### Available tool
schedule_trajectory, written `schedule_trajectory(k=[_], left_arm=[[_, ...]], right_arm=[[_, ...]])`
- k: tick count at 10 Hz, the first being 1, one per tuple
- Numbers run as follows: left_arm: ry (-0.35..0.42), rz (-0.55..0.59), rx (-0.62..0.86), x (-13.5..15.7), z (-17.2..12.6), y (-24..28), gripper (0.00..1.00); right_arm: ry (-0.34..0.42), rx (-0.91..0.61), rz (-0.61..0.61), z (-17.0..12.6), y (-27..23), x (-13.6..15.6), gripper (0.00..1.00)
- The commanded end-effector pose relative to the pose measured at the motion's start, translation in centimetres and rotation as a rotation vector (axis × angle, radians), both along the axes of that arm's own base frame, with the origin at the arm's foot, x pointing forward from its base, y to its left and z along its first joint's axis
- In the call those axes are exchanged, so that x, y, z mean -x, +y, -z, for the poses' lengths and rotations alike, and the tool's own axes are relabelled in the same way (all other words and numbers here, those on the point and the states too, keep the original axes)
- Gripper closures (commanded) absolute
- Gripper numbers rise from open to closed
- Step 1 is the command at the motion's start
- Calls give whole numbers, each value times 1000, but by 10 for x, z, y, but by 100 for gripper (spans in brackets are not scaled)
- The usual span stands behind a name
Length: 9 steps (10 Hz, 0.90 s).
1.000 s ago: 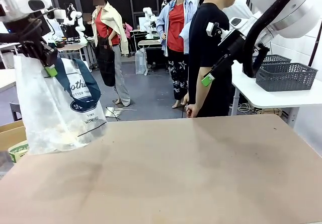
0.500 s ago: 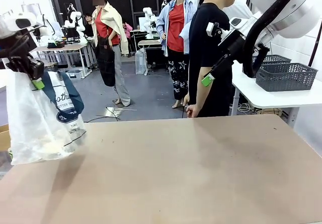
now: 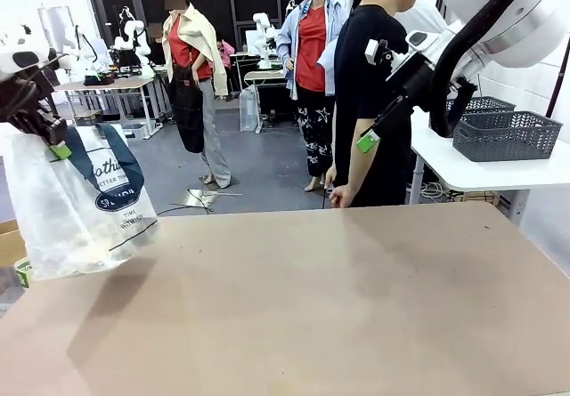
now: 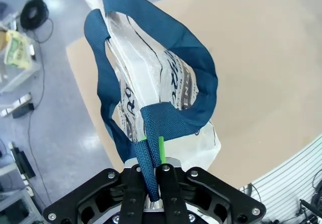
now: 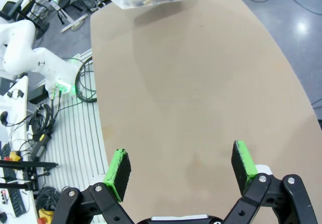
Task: Transfer purchased items from the store into the shopping bag.
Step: Move the Reusable shopping bag to the right side of the table.
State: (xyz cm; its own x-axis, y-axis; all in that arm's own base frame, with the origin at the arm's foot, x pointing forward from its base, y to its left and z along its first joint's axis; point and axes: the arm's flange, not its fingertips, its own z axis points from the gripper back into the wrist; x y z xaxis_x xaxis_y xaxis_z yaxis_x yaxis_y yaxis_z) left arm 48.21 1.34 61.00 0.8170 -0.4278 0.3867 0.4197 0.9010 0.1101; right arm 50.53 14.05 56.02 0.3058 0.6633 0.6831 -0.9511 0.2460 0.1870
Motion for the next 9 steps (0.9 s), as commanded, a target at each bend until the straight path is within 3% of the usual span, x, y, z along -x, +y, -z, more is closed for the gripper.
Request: schedule_trajectory(k=[1,3,4,6,9], left_arm=[[-65,33,27,-6,0,12,100],[-66,-66,31,-7,-6,7,100],[-24,9,6,-7,7,8,100],[-16,-10,15,-8,11,9,100],[-144,-36,11,-18,29,24,100]], right_arm=[[-7,5,12,1,2,0,0],[-7,5,12,1,2,0,0],[-7,5,12,1,2,0,0],[-7,5,12,1,2,0,0],[-7,5,12,1,2,0,0]])
